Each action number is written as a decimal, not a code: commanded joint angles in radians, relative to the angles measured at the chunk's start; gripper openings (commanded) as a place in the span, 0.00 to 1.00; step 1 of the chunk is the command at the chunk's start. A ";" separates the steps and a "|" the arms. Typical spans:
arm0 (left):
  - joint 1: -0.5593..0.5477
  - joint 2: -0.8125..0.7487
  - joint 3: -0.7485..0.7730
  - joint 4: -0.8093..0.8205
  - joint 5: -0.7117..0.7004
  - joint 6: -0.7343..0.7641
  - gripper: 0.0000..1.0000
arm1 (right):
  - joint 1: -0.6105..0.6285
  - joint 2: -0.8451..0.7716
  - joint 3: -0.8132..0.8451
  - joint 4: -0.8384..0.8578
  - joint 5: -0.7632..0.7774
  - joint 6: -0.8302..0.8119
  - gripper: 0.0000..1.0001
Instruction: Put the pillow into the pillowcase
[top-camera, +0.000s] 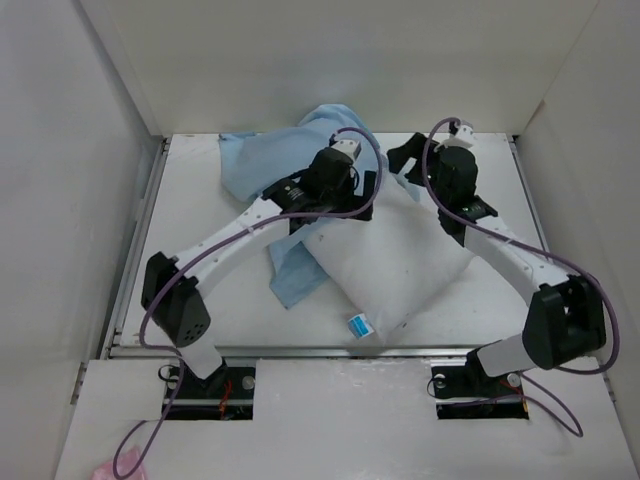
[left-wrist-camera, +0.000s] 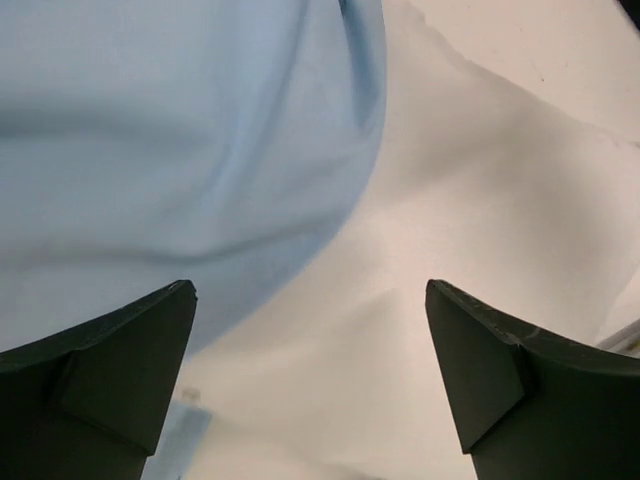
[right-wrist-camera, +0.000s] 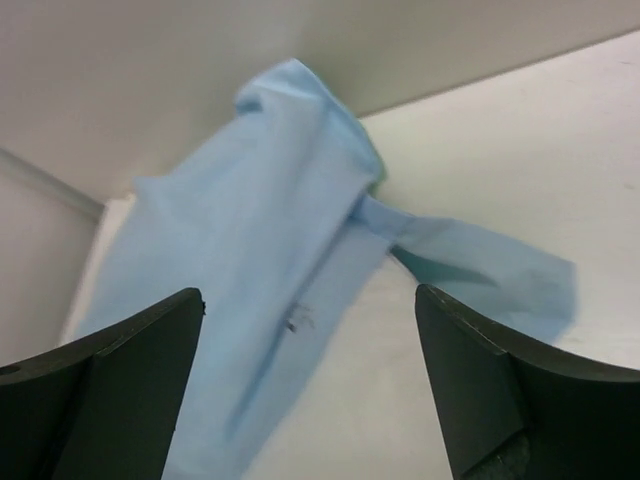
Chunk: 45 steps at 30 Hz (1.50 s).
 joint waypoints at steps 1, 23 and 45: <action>-0.021 -0.229 -0.057 -0.024 -0.107 -0.038 1.00 | -0.009 -0.088 0.028 -0.274 0.079 -0.225 0.92; 0.215 -0.491 -0.877 0.123 -0.087 -0.391 1.00 | 0.499 0.215 0.114 -0.501 0.193 -0.536 0.63; 0.173 -0.027 -0.638 0.271 -0.070 -0.255 0.00 | 0.433 0.021 0.109 -0.234 0.106 -0.407 0.00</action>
